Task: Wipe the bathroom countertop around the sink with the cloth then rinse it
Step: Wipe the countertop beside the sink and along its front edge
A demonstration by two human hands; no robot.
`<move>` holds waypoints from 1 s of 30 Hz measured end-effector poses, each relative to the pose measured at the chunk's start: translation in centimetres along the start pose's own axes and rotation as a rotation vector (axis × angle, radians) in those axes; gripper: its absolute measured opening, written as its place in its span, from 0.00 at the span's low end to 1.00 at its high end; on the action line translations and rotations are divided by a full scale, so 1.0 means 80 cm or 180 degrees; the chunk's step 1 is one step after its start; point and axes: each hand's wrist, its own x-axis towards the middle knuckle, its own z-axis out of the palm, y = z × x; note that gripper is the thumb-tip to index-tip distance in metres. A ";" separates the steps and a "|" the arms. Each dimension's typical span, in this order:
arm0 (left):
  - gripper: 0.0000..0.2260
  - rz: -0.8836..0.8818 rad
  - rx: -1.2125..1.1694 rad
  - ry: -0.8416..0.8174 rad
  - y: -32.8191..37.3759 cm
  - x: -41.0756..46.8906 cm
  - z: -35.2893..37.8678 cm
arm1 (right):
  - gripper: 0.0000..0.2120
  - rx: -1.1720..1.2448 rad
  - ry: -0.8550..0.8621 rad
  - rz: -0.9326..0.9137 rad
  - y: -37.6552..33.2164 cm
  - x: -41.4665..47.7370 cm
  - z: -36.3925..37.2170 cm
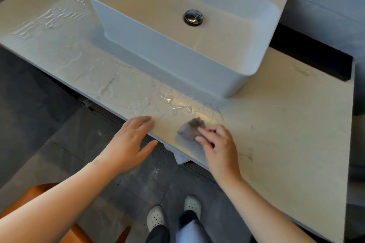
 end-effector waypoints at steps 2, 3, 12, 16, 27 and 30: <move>0.33 -0.0117 0.0085 0.0102 -0.003 0.003 -0.001 | 0.14 -0.0052 0.0396 0.0067 0.006 0.037 -0.012; 0.33 -0.0180 0.0116 0.0128 -0.004 0.006 -0.001 | 0.14 -0.0108 0.0546 0.0104 0.012 0.059 -0.015; 0.41 -0.0760 0.0377 0.0105 -0.022 0.029 0.003 | 0.20 -0.1239 0.0519 -0.0053 0.041 0.102 0.037; 0.40 -0.0770 0.0539 -0.0035 -0.033 0.029 0.005 | 0.19 -0.1104 0.0457 -0.0129 0.027 0.106 0.048; 0.40 -0.0793 0.0638 -0.0069 -0.033 0.031 -0.006 | 0.16 -0.0194 -0.0628 -0.0463 -0.017 0.026 0.047; 0.40 -0.0816 0.0572 -0.0027 -0.029 0.032 -0.009 | 0.16 0.0390 -0.0713 -0.0241 -0.019 0.042 0.021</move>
